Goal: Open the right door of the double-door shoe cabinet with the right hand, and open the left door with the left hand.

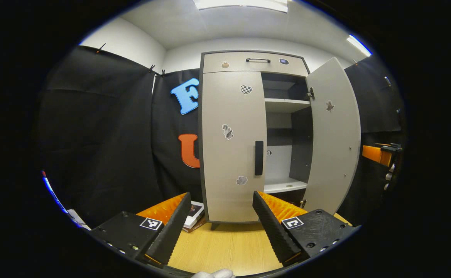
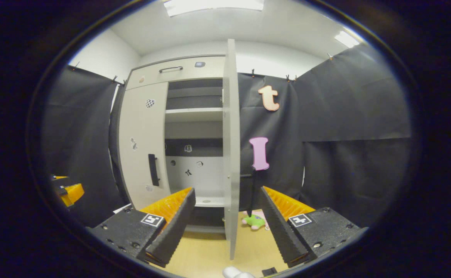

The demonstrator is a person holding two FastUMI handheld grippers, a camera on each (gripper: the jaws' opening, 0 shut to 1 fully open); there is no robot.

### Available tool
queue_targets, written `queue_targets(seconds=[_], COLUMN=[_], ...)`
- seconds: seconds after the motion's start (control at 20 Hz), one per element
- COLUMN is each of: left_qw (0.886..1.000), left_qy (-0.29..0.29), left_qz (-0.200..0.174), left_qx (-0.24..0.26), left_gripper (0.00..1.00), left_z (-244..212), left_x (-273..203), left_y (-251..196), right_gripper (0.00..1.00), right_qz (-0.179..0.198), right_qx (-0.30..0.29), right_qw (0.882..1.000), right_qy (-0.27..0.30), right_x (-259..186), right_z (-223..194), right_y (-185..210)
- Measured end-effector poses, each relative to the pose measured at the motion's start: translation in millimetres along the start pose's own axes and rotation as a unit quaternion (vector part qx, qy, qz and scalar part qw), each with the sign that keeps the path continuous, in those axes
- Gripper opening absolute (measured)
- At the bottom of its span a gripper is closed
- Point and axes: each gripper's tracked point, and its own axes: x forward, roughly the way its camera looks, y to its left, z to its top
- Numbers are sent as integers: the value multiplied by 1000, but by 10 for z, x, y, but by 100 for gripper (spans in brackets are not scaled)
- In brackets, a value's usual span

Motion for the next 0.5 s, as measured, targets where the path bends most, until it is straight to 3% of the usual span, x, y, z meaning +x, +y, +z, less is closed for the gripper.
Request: queue_targets(seconds=[0.5], left_qw=[1000], left_qy=[9], left_qz=[-16], left_qx=[3], left_gripper=[96], left_z=[-146], left_x=[463], left_y=[-125], right_gripper=[100], right_qz=[53], right_qx=[1], right_qw=[998], right_qy=[38], right_x=[-298], right_z=[-516], right_y=[644])
